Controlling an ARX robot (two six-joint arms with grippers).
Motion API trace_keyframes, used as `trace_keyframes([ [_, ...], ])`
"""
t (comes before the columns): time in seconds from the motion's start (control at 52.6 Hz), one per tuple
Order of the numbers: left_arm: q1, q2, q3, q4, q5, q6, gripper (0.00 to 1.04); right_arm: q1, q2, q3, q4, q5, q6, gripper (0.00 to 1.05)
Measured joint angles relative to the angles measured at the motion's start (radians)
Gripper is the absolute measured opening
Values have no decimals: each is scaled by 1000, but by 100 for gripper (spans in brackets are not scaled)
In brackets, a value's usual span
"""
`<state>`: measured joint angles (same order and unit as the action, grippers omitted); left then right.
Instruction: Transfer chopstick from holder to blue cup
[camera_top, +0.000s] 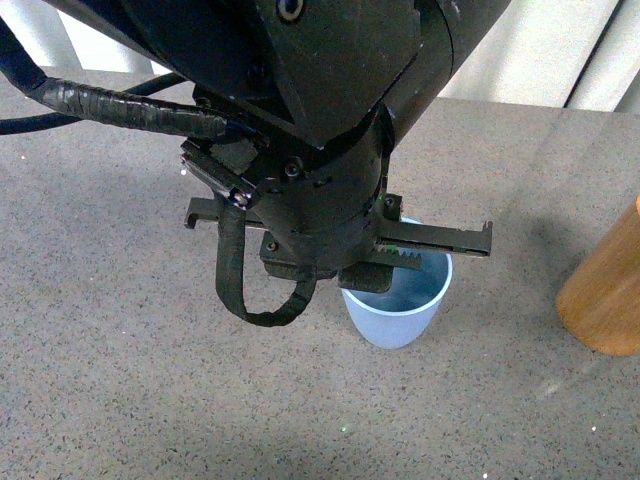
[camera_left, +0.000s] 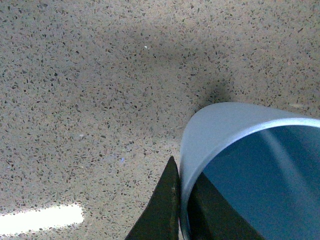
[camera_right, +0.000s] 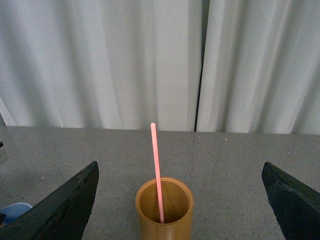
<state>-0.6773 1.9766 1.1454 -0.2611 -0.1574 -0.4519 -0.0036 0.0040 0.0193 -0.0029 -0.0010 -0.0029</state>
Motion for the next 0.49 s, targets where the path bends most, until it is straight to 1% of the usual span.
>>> trace_keyframes([
  [0.038,0,2,3,-1,0,-9,5,0,0,0,0,0,0,95],
  [0.228,31,-19,5,-30,24,-21,43,0,0,0,0,0,0,95],
  [0.266,48,-49,5,-40,26,-17,52,0,0,0,0,0,0,95],
  [0.361,90,-148,-2,-48,30,-1,69,0,0,0,0,0,0,95],
  [0.494,136,-282,-49,-27,26,24,87,0,0,0,0,0,0,95],
])
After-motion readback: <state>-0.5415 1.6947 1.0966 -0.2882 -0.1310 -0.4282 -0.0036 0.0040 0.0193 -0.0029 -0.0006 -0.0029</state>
